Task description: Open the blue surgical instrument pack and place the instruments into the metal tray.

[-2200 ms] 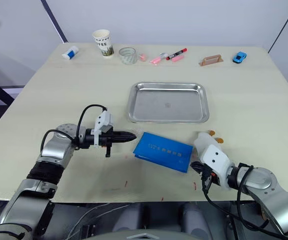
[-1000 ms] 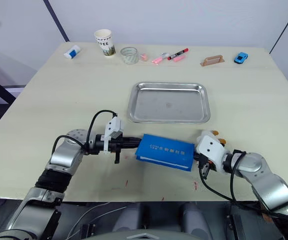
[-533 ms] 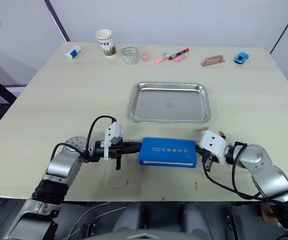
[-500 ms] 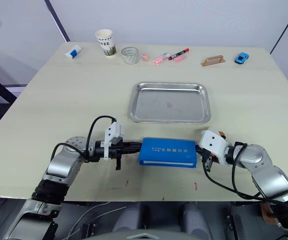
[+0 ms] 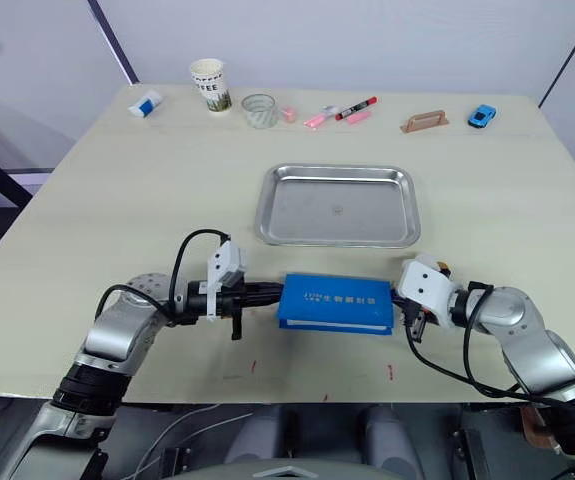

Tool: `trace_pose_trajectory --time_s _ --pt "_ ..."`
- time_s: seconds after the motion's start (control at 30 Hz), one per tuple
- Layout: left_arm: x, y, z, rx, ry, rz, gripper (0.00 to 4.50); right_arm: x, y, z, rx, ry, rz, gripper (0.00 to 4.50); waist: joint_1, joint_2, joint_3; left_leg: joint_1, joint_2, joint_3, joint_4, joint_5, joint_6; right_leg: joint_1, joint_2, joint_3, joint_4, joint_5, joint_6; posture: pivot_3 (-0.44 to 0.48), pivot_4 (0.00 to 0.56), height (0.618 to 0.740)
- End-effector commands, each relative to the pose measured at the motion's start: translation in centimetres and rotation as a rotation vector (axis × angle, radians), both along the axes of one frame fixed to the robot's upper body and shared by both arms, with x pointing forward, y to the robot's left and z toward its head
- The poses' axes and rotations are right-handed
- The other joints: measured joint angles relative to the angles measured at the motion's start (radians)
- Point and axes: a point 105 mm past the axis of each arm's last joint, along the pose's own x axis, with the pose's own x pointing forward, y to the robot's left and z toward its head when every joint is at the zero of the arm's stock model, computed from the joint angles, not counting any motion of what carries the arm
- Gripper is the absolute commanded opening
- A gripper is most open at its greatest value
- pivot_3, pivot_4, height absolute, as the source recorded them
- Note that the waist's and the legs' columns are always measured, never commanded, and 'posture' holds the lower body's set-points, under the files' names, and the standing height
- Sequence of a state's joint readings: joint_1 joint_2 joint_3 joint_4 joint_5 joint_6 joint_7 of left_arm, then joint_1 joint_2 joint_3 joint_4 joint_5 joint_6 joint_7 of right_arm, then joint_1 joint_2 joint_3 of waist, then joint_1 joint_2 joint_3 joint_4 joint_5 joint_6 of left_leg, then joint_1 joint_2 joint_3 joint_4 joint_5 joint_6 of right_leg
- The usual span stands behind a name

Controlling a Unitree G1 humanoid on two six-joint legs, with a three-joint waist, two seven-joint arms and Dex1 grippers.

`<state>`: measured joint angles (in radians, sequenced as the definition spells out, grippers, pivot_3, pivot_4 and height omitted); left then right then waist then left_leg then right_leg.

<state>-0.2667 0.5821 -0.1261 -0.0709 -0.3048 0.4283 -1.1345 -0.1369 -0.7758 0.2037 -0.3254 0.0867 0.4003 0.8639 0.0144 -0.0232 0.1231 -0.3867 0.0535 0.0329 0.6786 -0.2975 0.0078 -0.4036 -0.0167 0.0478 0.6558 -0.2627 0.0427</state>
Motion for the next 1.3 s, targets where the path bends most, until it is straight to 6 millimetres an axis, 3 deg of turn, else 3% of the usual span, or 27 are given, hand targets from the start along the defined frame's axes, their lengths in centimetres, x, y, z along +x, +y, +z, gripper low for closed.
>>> trace_pose_trajectory --time_s 0.03,0.43,0.5,0.57,0.6,0.8,0.83,0.87,1.03,1.3 --pt "-0.4 -0.4 0.8 -0.012 -0.033 -0.035 0.14 0.0 0.1 0.7 0.007 -0.032 0.008 0.0 0.0 0.0 0.0 0.0 0.0 0.0 0.0 0.0 0.0 0.0 0.0 0.0 0.0 0.0 0.0 0.0 0.15 0.74" --pt "-0.3 0.3 -0.9 0.007 -0.019 -0.024 0.14 -1.0 0.4 0.8 0.061 0.031 -0.002 0.0 0.0 0.0 0.0 0.0 0.0 0.0 0.0 0.0 0.0 0.0 0.0 0.0 0.0 0.0 0.0 0.0 0.15 0.74" --pt "-0.5 0.3 -1.0 0.005 -0.007 -0.027 0.67 -1.0 0.3 1.0 0.08 0.048 -0.013 0.0 0.0 0.0 0.0 0.0 0.0 0.0 0.0 0.0 0.0 0.0 0.0 0.0 0.0 0.0 0.0 0.0 0.15 0.74" --pt "-0.4 0.4 -0.9 -0.006 -0.017 -0.009 1.28 -0.9 0.1 1.3 0.094 0.046 -0.031 0.63 0.001 0.0 0.0 0.0 0.0 0.0 0.0 0.0 0.0 0.0 0.0 0.0 0.0 0.0 0.0 0.0 0.15 0.74" --pt "-0.4 0.6 -0.8 -0.011 -0.019 -0.003 1.81 -0.9 0.0 1.4 0.096 0.046 -0.032 0.97 0.001 0.0 0.0 0.0 0.0 0.0 0.0 0.0 0.0 0.0 0.0 0.0 0.0 0.0 0.0 0.0 0.15 0.74" --pt "-0.7 3.1 0.7 -0.048 -0.041 0.065 4.2 -1.9 -1.5 3.5 0.148 0.035 -0.033 3.46 -0.001 0.0 0.0 0.0 0.0 0.0 0.0 0.0 0.0 0.0 0.0 0.0 0.0 0.0 0.0 0.0 0.15 0.74" --pt "-0.8 3.5 1.0 -0.061 -0.039 0.075 4.5 -2.2 -1.8 3.9 0.164 0.033 -0.029 4.0 -0.001 0.0 0.0 0.0 0.0 0.0 0.0 0.0 0.001 0.0 0.0 0.0 0.0 0.0 0.0 0.0 0.15 0.74" --pt "-1.0 4.1 1.3 -0.075 -0.036 0.081 4.5 -2.6 -2.2 4.3 0.185 0.042 -0.034 4.46 -0.001 0.0 0.0 0.0 0.001 0.0 0.0 0.0 0.001 0.0 0.0 0.0 0.0 0.0 0.0 0.0 0.15 0.74" --pt "-2.1 6.8 1.7 -0.086 -0.019 0.111 4.5 -4.1 -3.9 5.3 0.272 0.046 -0.056 4.46 0.001 0.0 0.0 0.0 0.001 0.0 0.0 -0.001 0.001 0.0 -0.001 0.0 0.0 0.0 0.0 0.0 0.15 0.74" --pt "-3.2 8.6 2.4 -0.177 -0.017 0.188 4.5 -6.1 -6.2 5.9 0.34 0.032 -0.086 4.46 0.001 0.0 0.0 0.001 0.001 0.001 0.0 -0.001 0.002 0.001 0.0 0.0 0.0 -0.001 0.0 0.0 0.15 0.74"
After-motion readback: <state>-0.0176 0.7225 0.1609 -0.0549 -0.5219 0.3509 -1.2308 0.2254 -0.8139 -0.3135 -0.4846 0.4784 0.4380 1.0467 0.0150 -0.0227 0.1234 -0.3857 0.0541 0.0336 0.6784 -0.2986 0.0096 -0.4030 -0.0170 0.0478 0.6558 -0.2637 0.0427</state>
